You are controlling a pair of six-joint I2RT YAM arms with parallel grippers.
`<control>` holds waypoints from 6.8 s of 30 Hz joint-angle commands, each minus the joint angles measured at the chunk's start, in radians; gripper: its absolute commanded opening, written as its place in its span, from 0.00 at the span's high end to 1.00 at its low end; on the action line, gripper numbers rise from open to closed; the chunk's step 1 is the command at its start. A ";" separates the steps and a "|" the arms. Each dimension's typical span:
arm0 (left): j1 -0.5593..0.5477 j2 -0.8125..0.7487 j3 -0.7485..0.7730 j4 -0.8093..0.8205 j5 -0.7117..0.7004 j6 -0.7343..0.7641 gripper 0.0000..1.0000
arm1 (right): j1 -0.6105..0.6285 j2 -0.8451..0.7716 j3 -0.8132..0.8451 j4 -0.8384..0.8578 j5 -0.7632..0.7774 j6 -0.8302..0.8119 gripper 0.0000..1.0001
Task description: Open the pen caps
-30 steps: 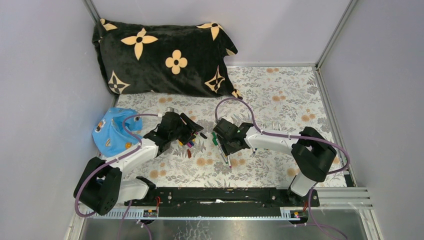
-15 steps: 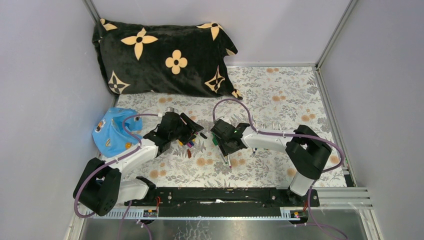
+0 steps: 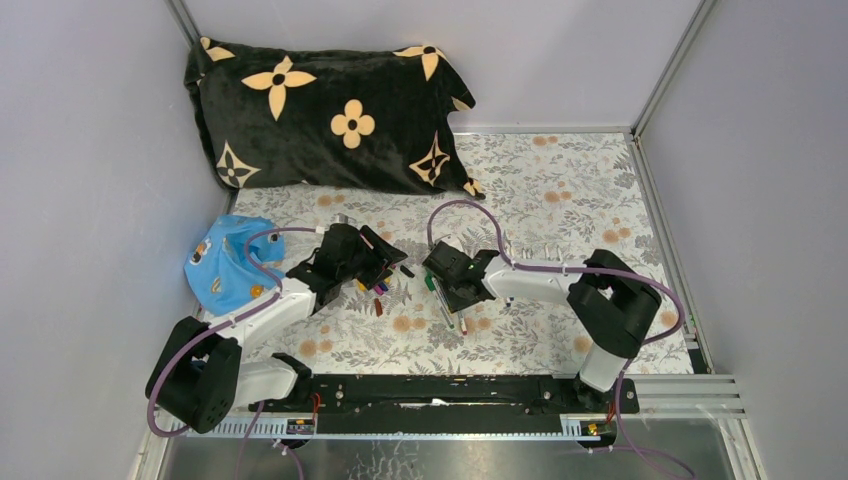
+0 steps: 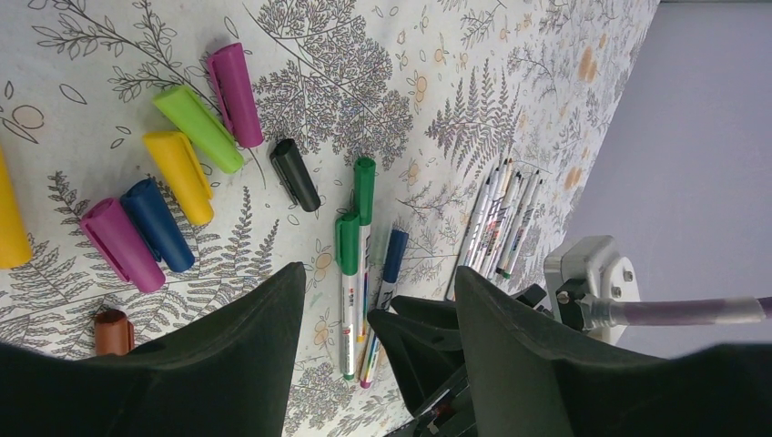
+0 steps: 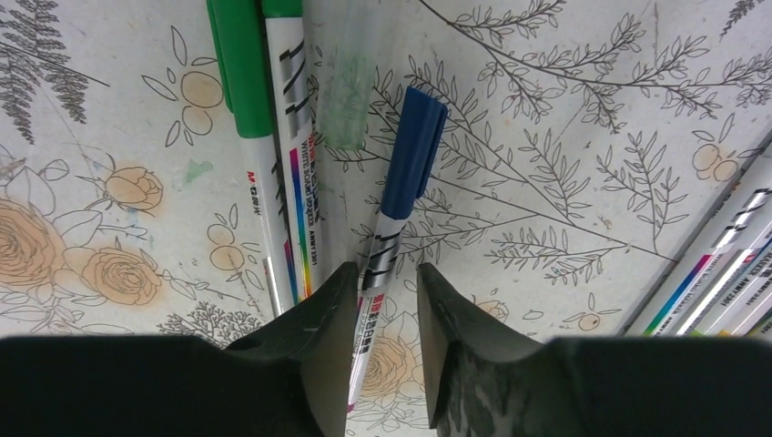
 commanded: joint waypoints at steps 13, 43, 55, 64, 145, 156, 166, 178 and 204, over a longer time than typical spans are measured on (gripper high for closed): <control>-0.015 0.042 0.033 0.048 0.063 -0.018 0.32 | 0.009 -0.160 -0.086 0.038 -0.014 0.028 1.00; -0.166 0.150 0.132 0.108 0.079 -0.028 0.32 | 0.086 -0.232 0.041 -0.046 -0.053 -0.003 1.00; -0.184 0.175 0.129 0.124 0.079 -0.035 0.33 | 0.113 -0.231 0.085 -0.058 -0.036 0.000 1.00; -0.218 0.159 0.095 0.152 0.076 -0.062 0.37 | 0.113 -0.216 0.118 -0.066 0.003 -0.010 1.00; -0.031 0.202 0.011 -0.019 -0.157 0.095 0.87 | -0.150 -0.167 -0.064 0.007 0.128 -0.020 1.00; -0.031 0.170 -0.011 -0.027 -0.166 0.090 0.66 | -0.182 -0.058 -0.030 0.023 0.160 -0.021 1.00; -0.031 0.148 -0.009 -0.032 -0.158 0.088 0.62 | -0.187 -0.022 -0.017 -0.006 0.189 -0.014 0.61; -0.031 0.051 -0.003 -0.046 -0.143 0.079 0.54 | -0.164 -0.121 0.042 -0.051 0.169 -0.082 0.52; -0.031 -0.140 -0.088 -0.049 -0.111 0.030 0.41 | 0.012 0.025 0.138 0.003 -0.045 -0.133 0.54</control>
